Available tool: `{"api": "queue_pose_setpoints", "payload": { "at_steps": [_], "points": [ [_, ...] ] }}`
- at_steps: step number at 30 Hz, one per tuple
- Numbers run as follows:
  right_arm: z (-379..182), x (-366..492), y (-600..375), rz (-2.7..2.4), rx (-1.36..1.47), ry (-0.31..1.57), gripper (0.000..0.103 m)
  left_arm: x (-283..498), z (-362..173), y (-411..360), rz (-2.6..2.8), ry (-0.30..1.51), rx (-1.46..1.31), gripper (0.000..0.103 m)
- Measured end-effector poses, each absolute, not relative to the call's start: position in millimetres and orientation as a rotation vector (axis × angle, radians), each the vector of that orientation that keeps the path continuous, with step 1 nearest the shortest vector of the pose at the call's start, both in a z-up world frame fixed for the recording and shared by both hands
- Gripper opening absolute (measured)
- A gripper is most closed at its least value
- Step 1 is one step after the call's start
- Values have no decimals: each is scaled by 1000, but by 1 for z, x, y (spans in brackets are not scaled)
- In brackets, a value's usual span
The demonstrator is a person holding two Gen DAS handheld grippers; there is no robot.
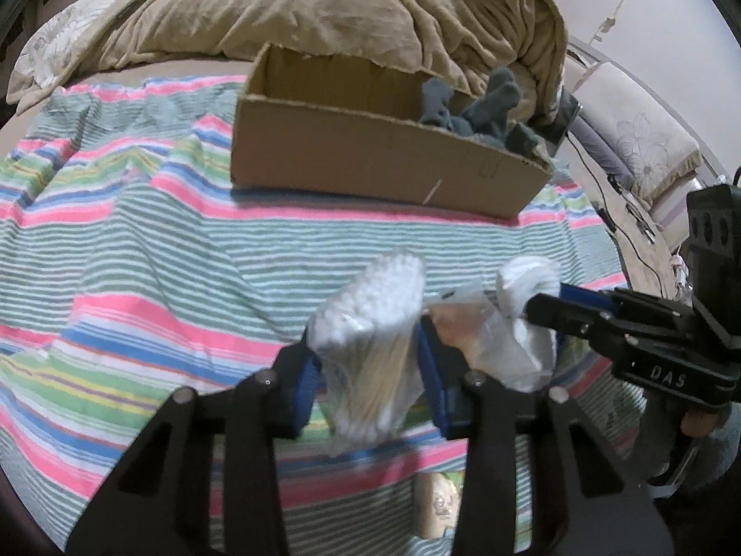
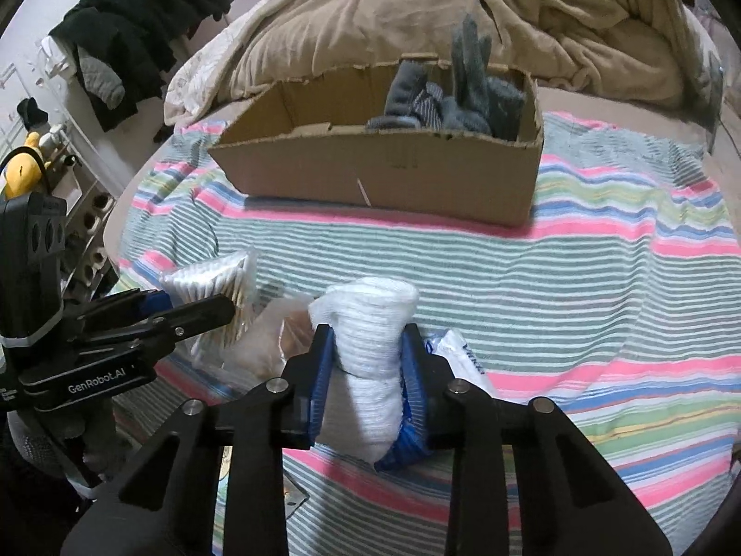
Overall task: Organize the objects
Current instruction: 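Grasp the cotton swab bag with the left tool while the right grasps white socks, then lower the swab bag and socks into the box and open both tools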
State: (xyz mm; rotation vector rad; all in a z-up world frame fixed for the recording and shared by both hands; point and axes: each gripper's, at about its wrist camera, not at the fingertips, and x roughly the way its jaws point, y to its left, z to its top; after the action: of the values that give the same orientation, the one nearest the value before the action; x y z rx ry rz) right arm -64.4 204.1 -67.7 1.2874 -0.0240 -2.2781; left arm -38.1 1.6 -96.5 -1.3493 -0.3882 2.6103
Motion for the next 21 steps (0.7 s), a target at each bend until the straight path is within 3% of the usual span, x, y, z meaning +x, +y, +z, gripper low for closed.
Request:
{"api": "queue_pose_setpoints", "payload": {
  "at_steps": [21],
  "points": [
    [-13, -73, 207, -2355, 1130, -38, 30, -43, -33, -27, 2694, -369, -1144, 39]
  ]
}}
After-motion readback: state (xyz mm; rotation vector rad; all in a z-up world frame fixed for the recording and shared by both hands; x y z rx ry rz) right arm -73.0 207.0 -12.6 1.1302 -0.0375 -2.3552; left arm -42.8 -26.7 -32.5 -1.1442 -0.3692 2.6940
